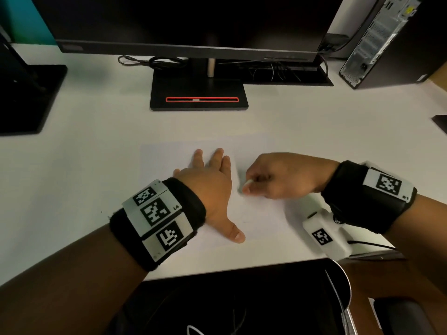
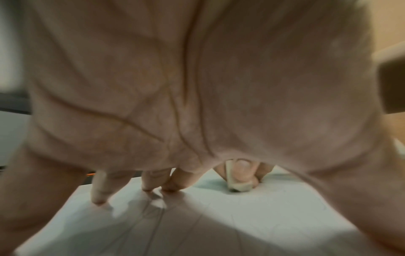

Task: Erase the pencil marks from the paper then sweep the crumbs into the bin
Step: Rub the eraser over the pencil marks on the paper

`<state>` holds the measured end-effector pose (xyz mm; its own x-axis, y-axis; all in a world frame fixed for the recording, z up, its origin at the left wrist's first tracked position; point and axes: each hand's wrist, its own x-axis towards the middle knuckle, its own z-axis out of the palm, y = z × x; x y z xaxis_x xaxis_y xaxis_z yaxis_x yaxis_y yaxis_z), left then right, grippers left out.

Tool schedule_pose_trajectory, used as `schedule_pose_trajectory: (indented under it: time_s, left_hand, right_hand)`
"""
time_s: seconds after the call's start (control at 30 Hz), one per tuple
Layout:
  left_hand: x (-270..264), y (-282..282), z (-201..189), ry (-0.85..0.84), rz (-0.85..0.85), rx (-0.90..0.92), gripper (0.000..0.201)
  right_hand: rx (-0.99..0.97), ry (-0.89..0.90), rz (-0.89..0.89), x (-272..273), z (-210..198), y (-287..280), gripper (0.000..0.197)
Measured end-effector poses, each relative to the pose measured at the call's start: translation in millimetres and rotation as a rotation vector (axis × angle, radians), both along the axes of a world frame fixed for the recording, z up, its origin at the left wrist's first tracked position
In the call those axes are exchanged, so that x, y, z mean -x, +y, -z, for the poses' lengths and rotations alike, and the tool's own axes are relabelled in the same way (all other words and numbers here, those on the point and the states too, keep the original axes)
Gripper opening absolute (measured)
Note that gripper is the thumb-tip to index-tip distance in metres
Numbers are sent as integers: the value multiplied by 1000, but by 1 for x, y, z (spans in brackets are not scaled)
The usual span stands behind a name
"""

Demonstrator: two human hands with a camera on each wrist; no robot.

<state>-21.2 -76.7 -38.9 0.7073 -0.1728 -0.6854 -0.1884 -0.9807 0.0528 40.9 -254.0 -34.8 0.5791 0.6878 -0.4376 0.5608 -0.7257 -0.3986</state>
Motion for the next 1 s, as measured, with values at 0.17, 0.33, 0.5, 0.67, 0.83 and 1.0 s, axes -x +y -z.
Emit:
schedule_pose_trajectory:
  time_s: [0.17,0.33,0.5,0.67,0.83,1.0]
  left_hand:
    - [1,0,-1,-4,10,-14,160]
    - [1,-1,-2,5,5,-14,160]
    - [2,-1,-3,-7,14,-37,160]
    - [2,-2,-4,-11,18,-48,159]
    - [3,-1,-4,-12,16,-35,159]
    - [2,-1,-3,-15,22,-36,159]
  right_hand:
    - [-32,-103,112,-11,1,-8,48]
    - [-8,8,62,-6,3,1,48]
    - [-26,-124,141,-20,3,4,48]
    - [-12,-48,113,-22,5,7,50]
    - [-20,-100,80,-21,9,14,50]
    - [-27,-118,171,-35,4,8,50]
